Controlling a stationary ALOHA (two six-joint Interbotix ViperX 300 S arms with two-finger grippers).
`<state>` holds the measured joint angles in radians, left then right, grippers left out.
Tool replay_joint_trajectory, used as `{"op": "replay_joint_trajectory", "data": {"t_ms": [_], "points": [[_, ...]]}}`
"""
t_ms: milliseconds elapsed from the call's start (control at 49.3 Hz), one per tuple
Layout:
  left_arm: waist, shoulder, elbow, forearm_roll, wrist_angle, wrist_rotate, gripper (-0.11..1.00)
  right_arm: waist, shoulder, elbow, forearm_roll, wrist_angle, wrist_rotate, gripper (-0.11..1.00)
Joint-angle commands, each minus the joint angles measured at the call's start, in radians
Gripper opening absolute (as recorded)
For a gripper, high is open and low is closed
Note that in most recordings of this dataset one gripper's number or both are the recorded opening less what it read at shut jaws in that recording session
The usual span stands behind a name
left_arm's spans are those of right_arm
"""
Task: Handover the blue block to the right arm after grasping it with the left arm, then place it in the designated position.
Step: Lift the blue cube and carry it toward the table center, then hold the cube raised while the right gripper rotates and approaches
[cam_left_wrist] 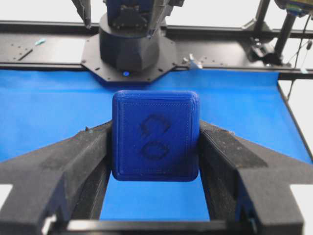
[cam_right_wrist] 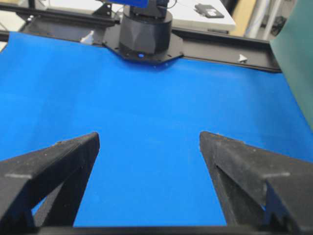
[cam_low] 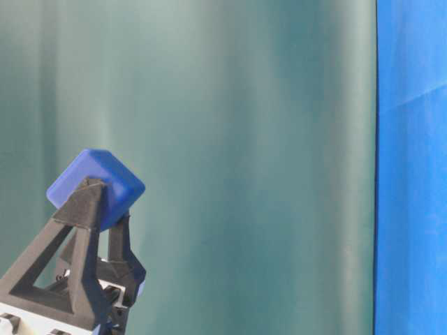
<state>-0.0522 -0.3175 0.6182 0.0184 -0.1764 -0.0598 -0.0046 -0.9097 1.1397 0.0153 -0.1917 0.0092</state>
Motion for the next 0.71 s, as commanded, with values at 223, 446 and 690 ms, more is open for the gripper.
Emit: {"op": "replay_joint_trajectory", "data": {"t_ms": [223, 446, 690], "points": [[-0.002, -0.014, -0.015, -0.005, -0.014, -0.003, 0.46, 0.000, 0.005, -0.031, -0.006, -0.003, -0.008, 0.97], [0.006, -0.014, -0.014, -0.005, -0.014, -0.005, 0.46, 0.000, 0.005, -0.061, -0.103, 0.023, -0.044, 0.97], [0.006, -0.020, -0.008, -0.005, -0.012, -0.008, 0.46, 0.002, 0.005, -0.094, -0.262, 0.038, -0.114, 0.97]]}}
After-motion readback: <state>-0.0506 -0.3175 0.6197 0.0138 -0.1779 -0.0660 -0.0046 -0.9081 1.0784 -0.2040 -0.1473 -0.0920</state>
